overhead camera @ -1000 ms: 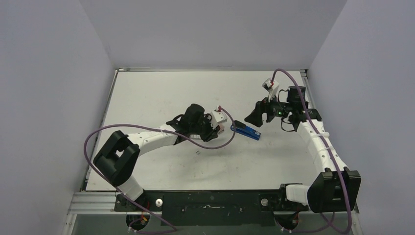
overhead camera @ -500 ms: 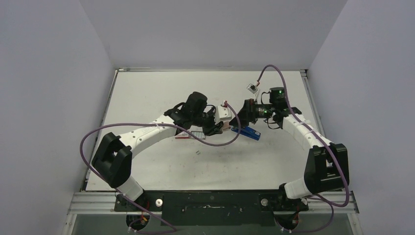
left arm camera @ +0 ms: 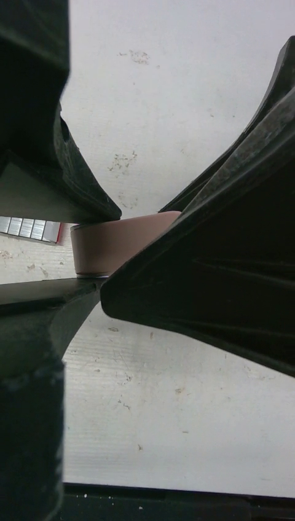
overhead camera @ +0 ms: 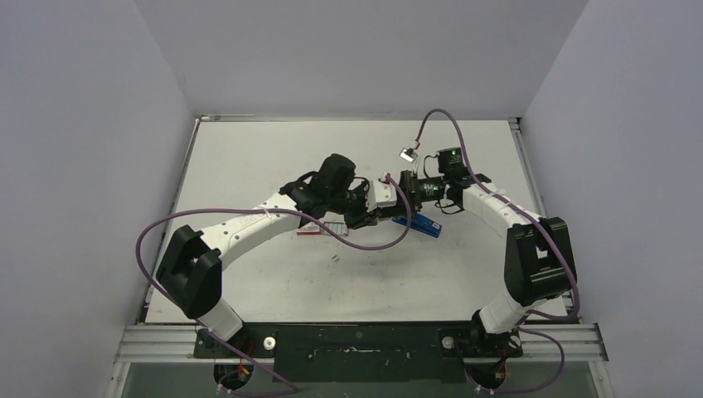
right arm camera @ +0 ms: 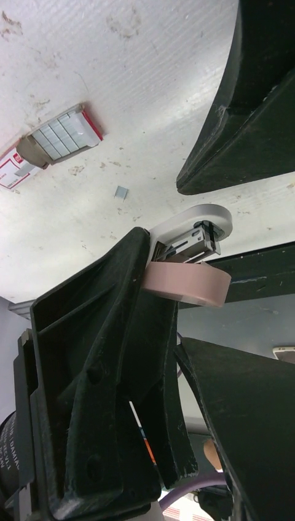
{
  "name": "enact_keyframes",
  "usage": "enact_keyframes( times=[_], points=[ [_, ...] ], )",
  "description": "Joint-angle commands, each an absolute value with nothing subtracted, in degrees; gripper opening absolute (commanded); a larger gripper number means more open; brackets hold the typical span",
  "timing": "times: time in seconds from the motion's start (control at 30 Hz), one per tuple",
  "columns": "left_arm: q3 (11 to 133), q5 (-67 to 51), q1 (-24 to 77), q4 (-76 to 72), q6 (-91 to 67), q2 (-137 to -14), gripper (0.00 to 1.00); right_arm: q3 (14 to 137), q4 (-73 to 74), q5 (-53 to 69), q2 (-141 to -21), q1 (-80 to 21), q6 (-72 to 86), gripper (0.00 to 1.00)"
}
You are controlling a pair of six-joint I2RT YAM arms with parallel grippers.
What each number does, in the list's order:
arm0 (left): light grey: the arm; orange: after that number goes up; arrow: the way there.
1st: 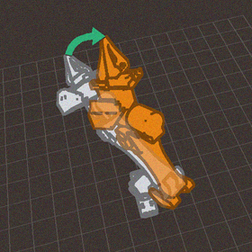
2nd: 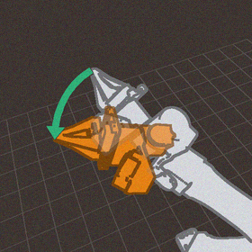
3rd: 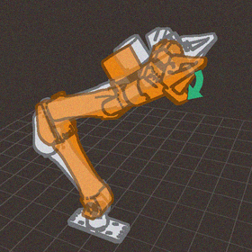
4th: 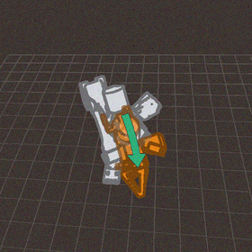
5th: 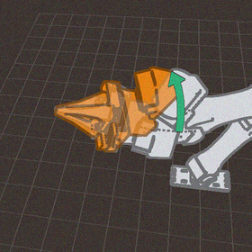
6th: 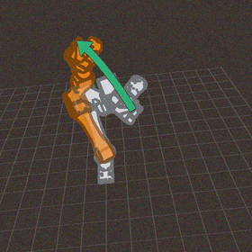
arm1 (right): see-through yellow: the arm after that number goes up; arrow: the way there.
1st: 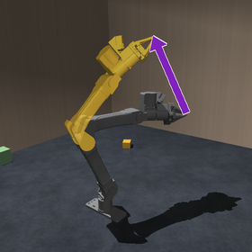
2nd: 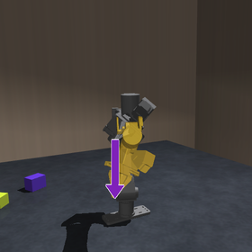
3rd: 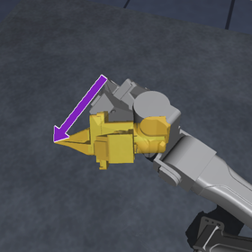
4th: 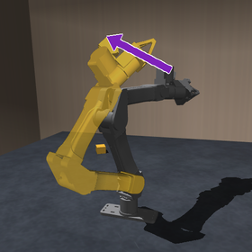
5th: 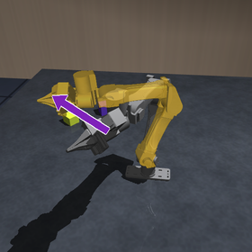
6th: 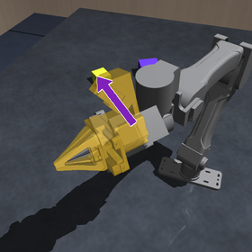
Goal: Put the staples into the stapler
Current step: Close the stapler at the center of the board.
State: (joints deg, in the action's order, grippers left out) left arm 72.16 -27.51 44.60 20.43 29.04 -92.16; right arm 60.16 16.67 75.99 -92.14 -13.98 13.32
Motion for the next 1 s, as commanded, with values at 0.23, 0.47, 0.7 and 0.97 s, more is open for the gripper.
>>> enact_keyframes(
  times=[0.23, 0.47, 0.7, 0.97],
  points=[
    [73.9, -24.9, 45.0, 18.2, 32.3, -90.5, 0.00, 63.1, 17.4, 81.2, -96.2, -15.3, 9.7, 0.95],
    [72.8, -24.4, 45.3, 17.8, 33.1, -90.4, 0.00, 63.8, 18.3, 81.5, -97.1, -15.4, 8.5, 0.97],
    [71.9, -24.2, 45.5, 17.7, 34.1, -90.4, 0.00, 64.3, 18.1, 82.0, -97.8, -15.3, 8.9, 0.86],
    [71.3, -22.9, 45.5, 17.1, 34.4, -90.5, 0.13, 61.4, 11.2, 81.4, -94.8, -14.3, 12.1, 0.05]
  ],
)
